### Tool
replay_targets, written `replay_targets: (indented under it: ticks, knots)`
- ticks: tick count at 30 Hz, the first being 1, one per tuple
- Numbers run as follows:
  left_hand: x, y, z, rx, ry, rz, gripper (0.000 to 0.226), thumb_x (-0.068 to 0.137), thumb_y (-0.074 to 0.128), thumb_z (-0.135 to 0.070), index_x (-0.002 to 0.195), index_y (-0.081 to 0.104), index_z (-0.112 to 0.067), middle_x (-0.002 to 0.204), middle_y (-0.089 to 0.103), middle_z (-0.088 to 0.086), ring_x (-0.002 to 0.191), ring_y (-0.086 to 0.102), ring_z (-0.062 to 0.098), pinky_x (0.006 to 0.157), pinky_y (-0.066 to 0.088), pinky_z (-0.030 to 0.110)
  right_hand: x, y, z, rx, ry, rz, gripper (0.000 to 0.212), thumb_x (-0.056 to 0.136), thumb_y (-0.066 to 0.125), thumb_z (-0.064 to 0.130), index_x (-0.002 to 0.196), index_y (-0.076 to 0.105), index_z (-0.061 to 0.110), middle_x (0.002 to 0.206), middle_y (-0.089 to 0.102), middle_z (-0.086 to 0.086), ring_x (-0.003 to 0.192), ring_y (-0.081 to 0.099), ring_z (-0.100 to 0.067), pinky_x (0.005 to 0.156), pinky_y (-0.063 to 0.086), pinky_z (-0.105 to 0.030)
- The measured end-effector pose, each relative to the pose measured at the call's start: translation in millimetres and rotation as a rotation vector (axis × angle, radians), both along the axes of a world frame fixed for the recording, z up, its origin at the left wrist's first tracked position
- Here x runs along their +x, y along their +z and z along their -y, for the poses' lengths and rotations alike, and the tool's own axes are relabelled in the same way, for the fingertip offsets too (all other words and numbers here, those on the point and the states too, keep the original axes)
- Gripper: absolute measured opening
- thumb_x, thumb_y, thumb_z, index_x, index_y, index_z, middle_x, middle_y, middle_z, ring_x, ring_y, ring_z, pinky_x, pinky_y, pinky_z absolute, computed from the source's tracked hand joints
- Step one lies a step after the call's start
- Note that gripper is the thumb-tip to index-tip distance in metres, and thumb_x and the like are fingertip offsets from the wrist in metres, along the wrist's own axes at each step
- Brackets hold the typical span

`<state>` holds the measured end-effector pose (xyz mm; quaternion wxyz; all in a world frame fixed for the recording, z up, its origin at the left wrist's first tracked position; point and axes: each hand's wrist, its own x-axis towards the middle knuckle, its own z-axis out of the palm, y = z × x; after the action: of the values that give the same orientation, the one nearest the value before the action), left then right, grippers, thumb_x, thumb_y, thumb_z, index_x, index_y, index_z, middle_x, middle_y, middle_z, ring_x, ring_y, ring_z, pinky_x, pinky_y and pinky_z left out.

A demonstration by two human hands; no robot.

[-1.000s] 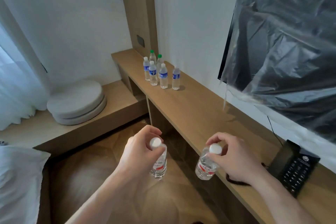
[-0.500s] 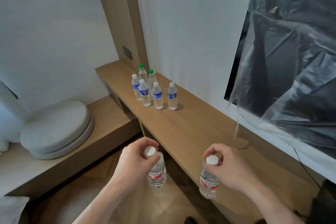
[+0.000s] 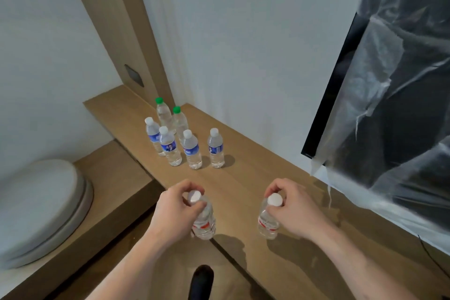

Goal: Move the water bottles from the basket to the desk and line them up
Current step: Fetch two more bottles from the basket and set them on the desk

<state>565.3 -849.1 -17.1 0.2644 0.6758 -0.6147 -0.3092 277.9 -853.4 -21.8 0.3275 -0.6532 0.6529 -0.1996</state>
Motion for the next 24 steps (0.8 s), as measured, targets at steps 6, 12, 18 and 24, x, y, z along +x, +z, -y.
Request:
replay_targets:
  ticks: [6, 12, 18, 24]
  knots:
    - [16, -34, 88, 0.071, -0.195, 0.050, 0.018, 0.086, 0.080, -0.027, 0.095, 0.068, -0.036, 0.089, 0.072, -0.015, 0.071, 0.068, 0.008, 0.070, 0.062, 0.039, 22, -23, 55, 0.036, -0.148, -0.015, 0.024, 0.086, 0.066, 0.010, 0.091, 0.063, 0.034, 0.102, 0.063, 0.018, 0.097, 0.052, 0.003, 0.070, 0.038, -0.015]
    - [37, -62, 176, 0.098, -0.395, 0.106, 0.019, 0.086, 0.079, -0.032, 0.096, 0.065, -0.038, 0.095, 0.069, -0.016, 0.076, 0.066, 0.009, 0.075, 0.059, 0.039, 64, -49, 114, 0.084, -0.285, -0.013, 0.026, 0.088, 0.066, 0.006, 0.091, 0.063, 0.032, 0.103, 0.061, 0.016, 0.101, 0.051, -0.004, 0.074, 0.034, -0.010]
    - [54, -81, 227, 0.144, -0.485, 0.156, 0.018, 0.089, 0.075, -0.033, 0.101, 0.064, -0.040, 0.097, 0.069, -0.019, 0.079, 0.066, 0.007, 0.071, 0.054, 0.029, 107, -70, 161, 0.118, -0.372, -0.055, 0.025, 0.088, 0.068, 0.011, 0.088, 0.060, 0.035, 0.100, 0.058, 0.021, 0.101, 0.055, -0.011, 0.082, 0.049, -0.033]
    - [69, -94, 254, 0.199, -0.532, 0.164, 0.022, 0.092, 0.075, -0.027, 0.104, 0.064, -0.040, 0.088, 0.073, -0.015, 0.069, 0.069, 0.006, 0.074, 0.060, 0.039, 130, -88, 180, 0.163, -0.412, -0.034, 0.030, 0.091, 0.069, 0.009, 0.093, 0.059, 0.038, 0.104, 0.058, 0.017, 0.101, 0.058, -0.014, 0.087, 0.049, -0.031]
